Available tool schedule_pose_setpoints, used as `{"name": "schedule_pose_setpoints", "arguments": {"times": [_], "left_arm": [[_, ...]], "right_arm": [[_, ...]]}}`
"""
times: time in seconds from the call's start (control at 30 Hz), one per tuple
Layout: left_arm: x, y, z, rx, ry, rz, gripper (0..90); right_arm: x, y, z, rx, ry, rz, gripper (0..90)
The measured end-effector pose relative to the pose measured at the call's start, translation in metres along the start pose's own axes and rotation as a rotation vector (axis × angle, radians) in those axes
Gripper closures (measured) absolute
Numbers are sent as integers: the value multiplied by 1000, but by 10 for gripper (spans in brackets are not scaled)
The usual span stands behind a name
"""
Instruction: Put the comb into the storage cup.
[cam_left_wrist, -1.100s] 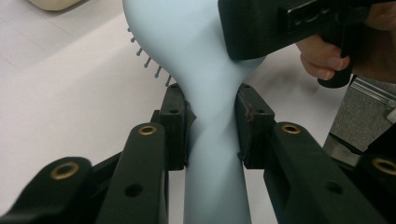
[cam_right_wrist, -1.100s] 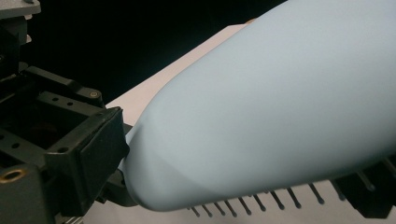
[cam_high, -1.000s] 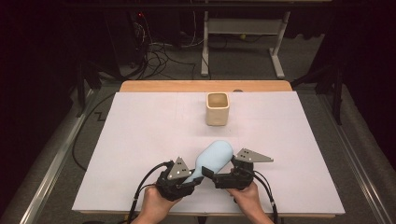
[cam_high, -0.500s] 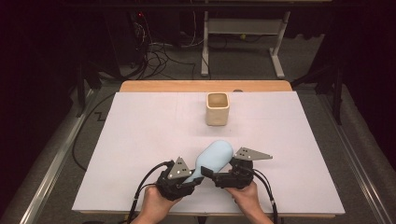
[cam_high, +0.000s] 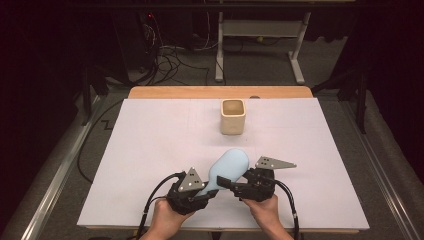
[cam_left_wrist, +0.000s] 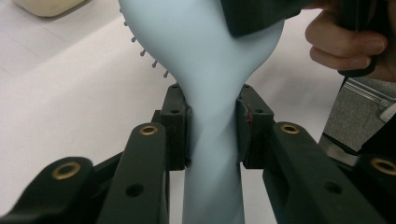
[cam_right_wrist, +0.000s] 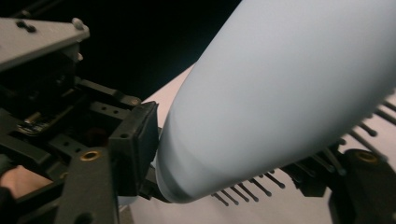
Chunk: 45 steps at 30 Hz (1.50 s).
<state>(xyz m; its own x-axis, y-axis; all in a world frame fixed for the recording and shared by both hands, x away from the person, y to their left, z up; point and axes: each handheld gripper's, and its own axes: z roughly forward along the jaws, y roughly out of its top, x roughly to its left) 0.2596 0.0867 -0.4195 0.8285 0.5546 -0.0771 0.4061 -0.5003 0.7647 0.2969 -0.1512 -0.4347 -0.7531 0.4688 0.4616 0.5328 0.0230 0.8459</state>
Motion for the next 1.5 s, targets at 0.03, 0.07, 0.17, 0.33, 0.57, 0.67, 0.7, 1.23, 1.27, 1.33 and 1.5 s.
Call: {"name": "schedule_pose_setpoints", "arguments": {"times": [0.03,0.07,0.17,0.33,0.57,0.67,0.7,1.23,1.27,1.33,1.5], "left_arm": [[0,0,0,0,-1,1,695],[0,0,0,1,-3,2,696],[-1,0,1,9,-6,8,697],[-2,0,3,20,-9,15,696],[-2,-1,4,32,-14,25,696],[-2,-1,4,29,-19,23,697],[-2,-1,4,29,-20,23,697],[3,-3,1,22,-40,5,497],[4,-4,0,11,-31,2,474],[5,-5,-2,-1,-16,10,446],[9,-8,-9,-32,-13,9,388]], "right_arm": [[0,1,-1,-1,8,5,378],[0,1,-2,-1,15,13,392],[-1,2,-3,-1,34,22,424],[-1,5,-6,-1,76,31,487],[2,7,-6,8,106,22,535],[2,7,-6,14,111,29,543],[2,8,-6,16,111,29,545],[3,13,-13,21,102,30,550],[2,13,-13,20,99,33,550],[2,14,-15,19,95,33,550],[2,16,-18,22,88,29,549]]}}
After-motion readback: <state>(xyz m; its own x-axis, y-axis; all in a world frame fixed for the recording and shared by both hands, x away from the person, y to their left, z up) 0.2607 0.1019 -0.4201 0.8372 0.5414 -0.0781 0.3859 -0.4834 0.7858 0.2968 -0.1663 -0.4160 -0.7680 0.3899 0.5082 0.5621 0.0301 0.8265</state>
